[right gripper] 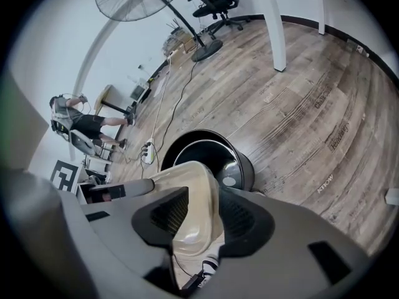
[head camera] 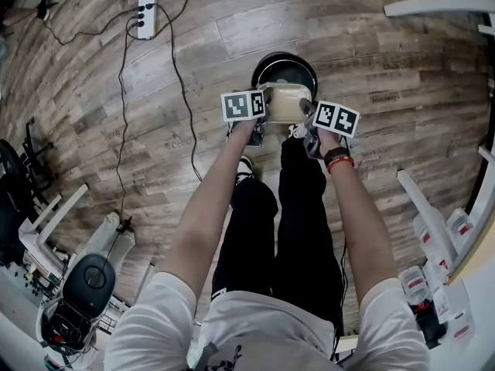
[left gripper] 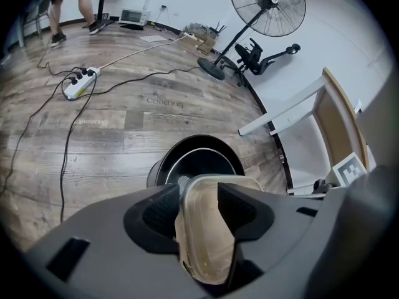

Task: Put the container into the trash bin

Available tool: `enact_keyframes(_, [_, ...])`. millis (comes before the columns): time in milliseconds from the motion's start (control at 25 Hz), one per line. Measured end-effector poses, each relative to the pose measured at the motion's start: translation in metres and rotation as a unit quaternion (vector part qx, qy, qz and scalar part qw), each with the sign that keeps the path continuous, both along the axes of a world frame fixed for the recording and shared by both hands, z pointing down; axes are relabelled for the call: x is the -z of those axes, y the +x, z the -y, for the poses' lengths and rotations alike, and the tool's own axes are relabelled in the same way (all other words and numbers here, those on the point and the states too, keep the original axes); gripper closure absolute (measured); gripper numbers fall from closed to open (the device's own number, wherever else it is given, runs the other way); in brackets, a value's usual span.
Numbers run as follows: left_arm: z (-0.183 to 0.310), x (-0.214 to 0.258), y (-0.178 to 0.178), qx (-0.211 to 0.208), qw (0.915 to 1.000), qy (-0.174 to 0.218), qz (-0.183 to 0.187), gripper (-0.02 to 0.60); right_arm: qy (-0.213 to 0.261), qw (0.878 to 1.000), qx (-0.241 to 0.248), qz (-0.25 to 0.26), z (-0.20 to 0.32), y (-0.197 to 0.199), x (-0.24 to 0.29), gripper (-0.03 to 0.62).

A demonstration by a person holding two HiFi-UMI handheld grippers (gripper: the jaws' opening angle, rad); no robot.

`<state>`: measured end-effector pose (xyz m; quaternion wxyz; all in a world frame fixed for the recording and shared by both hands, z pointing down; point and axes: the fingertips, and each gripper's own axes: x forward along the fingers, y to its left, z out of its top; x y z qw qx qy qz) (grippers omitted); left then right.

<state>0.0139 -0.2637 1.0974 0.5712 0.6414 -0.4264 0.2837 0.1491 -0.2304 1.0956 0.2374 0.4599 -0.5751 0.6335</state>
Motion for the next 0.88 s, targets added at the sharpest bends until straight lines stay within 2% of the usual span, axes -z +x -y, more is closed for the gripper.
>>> enact_keyframes(200, [0.004,-0.005,0.006,-0.008,0.9999,0.005,0.004,0.362,0.002,1.0,-0.003,-0.006,0.004,0.007,-0.008,0.41])
enact_keyframes(440, [0.003,-0.011,0.01,-0.016,0.9998,-0.007,0.003,0.339,0.003,1.0,0.0,-0.023,0.011,0.01,-0.012,0.365])
enact_keyframes(560, [0.005,-0.009,0.009,-0.016,0.9998,-0.002,0.008,0.324,0.018,0.999,0.006,-0.036,0.018,0.014,-0.01,0.301])
enact_keyframes(880, [-0.002,0.008,0.013,-0.02,0.9998,-0.003,0.008,0.324,0.022,0.999,0.024,-0.03,0.014,0.013,0.008,0.299])
